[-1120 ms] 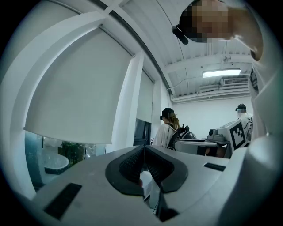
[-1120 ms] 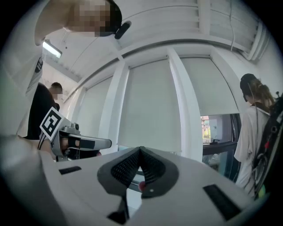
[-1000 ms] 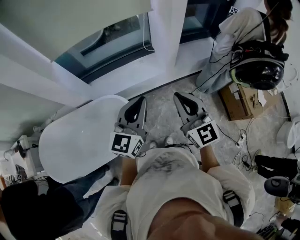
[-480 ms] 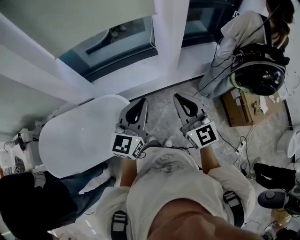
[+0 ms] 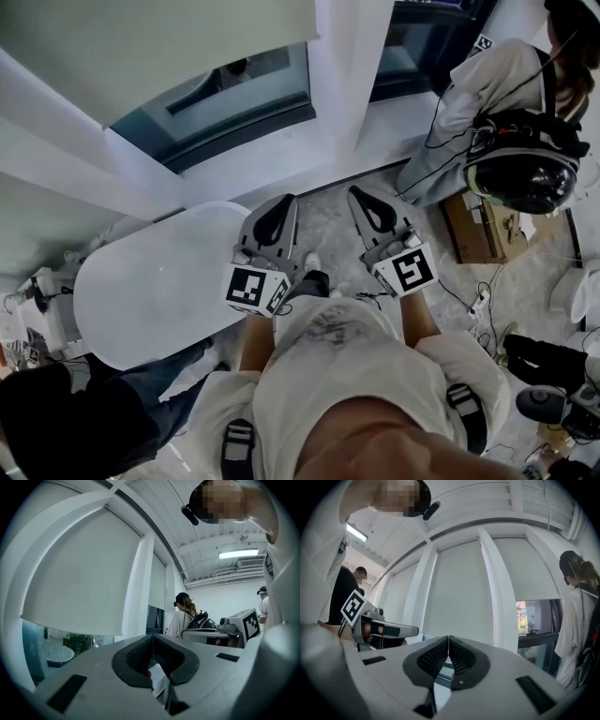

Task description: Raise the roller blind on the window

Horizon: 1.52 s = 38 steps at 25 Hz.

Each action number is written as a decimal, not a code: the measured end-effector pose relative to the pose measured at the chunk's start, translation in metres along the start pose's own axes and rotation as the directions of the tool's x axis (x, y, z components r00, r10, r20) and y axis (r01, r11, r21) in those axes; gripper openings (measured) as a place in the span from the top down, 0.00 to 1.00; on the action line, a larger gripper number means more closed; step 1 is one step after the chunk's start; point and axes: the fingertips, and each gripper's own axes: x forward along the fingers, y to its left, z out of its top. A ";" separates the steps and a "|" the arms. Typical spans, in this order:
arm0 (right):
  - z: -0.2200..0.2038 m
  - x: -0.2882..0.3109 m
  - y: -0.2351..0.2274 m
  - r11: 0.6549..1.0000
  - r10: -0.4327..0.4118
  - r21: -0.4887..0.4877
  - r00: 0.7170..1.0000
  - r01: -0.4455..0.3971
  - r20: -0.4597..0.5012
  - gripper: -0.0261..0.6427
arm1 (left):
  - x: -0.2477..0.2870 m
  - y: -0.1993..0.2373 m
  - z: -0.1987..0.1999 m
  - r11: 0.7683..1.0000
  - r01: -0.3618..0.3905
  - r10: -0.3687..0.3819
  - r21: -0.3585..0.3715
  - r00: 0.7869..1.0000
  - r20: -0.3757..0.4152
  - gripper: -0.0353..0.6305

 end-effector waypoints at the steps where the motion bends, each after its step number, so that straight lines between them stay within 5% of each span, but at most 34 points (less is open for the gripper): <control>1: 0.000 0.007 -0.004 1.000 -0.005 0.000 1.000 0.005 0.007 0.87 | 0.006 0.006 -0.001 1.000 0.002 -0.002 0.000 1.000 -0.001 0.93; 17: -0.015 0.116 -0.045 0.998 -0.059 -0.018 0.997 0.058 -0.050 0.87 | 0.077 0.101 0.001 0.998 0.056 -0.056 0.000 0.998 -0.013 0.93; 38: -0.028 0.210 -0.127 0.997 -0.077 -0.023 0.995 0.076 -0.065 0.87 | 0.190 0.170 -0.004 0.996 0.091 -0.091 -0.002 0.996 -0.017 0.93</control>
